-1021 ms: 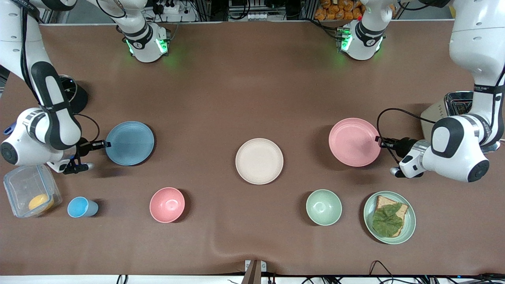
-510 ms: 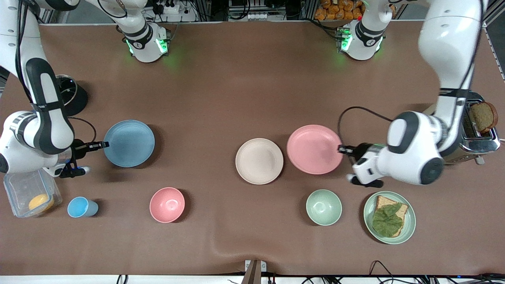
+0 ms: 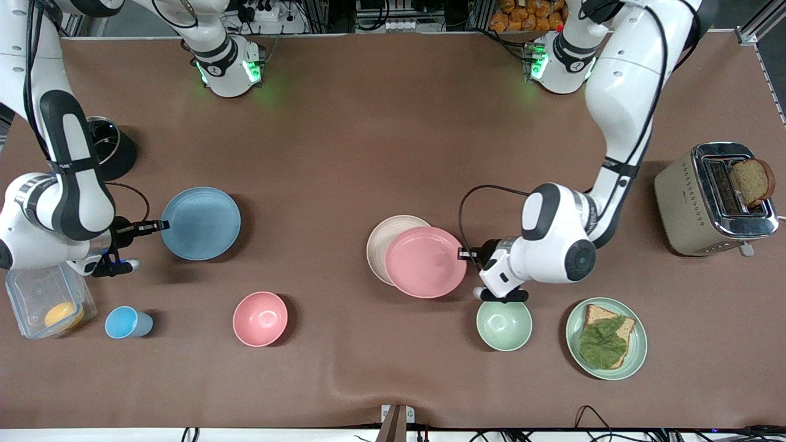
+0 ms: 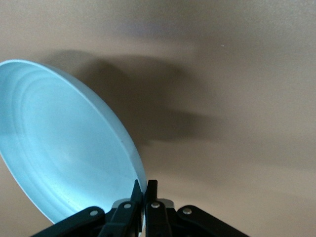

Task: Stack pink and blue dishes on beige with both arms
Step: 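Lift the pink plate with the left gripper onto the beige plate, then open the left gripper and withdraw while the right gripper lifts the blue plate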

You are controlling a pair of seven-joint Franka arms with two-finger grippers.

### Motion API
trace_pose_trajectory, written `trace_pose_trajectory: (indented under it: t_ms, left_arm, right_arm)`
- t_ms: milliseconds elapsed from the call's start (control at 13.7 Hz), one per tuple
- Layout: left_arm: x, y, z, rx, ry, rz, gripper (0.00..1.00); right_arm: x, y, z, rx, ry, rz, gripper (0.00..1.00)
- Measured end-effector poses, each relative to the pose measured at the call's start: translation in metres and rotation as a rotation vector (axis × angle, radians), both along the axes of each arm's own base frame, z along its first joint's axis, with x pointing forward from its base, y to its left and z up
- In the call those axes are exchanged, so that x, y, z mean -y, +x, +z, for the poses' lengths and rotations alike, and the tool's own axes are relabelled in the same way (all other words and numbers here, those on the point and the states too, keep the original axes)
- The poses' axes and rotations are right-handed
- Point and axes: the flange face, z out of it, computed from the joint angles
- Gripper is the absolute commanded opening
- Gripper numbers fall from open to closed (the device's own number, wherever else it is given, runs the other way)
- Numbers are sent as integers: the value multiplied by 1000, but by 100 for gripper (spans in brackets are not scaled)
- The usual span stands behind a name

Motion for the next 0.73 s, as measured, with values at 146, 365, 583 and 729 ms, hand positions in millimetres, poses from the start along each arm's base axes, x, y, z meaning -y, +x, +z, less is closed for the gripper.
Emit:
trace_pose_trajectory:
  t_ms: [146,365,583,729]
  left_arm:
    - [8,-3,-5,-12,3,14,0]
    - [10,-6,-18,-35,-2,21,0]
    - [21,-15,-41,-61,5,7,0]
    - [31,-22,-53,-72,9,-6,55]
  right_arm:
    - [0,0,0,0,0,0,0]
    - [0,0,0,0,0,0,0]
    - [-3,2,2,4,-2,3,0]
    - [-7,5,4,4,-5,4,0]
